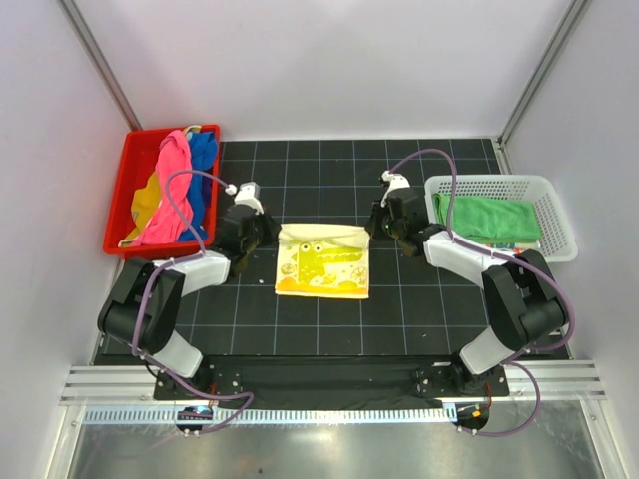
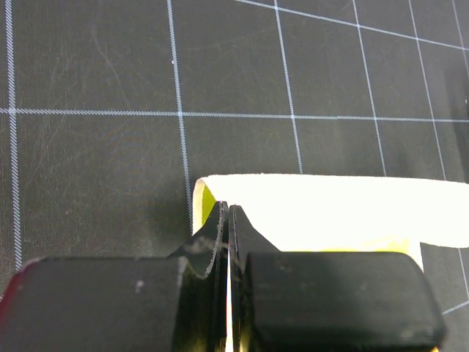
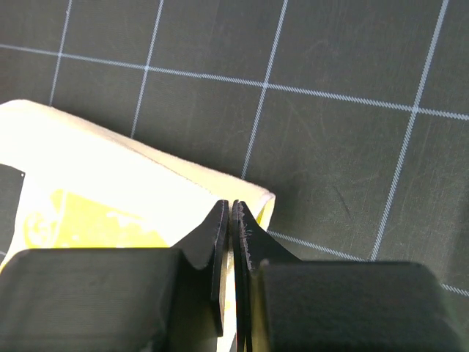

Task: Fold and stack the towels
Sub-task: Fold the towel, then smooth out wrinkles on the folded towel, then neatly place the folded towel into the bin

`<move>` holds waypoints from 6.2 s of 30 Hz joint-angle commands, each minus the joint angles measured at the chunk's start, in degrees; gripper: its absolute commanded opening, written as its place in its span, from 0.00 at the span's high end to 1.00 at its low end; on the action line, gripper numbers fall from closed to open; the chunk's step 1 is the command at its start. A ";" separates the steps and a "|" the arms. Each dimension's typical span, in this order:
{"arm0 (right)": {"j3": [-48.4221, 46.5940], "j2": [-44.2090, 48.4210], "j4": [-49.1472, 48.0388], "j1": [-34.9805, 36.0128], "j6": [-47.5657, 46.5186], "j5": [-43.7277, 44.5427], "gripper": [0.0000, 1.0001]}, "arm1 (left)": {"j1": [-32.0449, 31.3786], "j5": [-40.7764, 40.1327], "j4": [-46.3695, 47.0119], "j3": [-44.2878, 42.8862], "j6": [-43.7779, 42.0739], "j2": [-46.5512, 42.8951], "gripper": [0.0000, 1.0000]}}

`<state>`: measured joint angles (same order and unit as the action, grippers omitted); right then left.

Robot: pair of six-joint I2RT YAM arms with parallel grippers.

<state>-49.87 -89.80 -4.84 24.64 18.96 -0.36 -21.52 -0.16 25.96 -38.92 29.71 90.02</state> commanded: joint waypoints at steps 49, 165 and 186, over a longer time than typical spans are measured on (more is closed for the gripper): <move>18.05 19.05 -2.63 10.42 7.41 4.49 0.95 | -1.51 4.55 2.43 19.14 8.60 -19.09 1.00; 0.31 -1.35 22.49 13.94 7.59 22.14 0.97 | -17.07 -0.37 -40.62 -4.94 9.05 -28.05 0.96; -26.32 -2.48 44.55 3.05 -12.01 40.95 0.99 | -17.24 9.39 -55.04 -7.57 4.39 -49.84 0.93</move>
<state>-70.48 -91.55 35.11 29.71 10.96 35.77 -38.57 5.98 -25.82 -45.74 35.59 43.24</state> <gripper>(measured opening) 0.135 0.060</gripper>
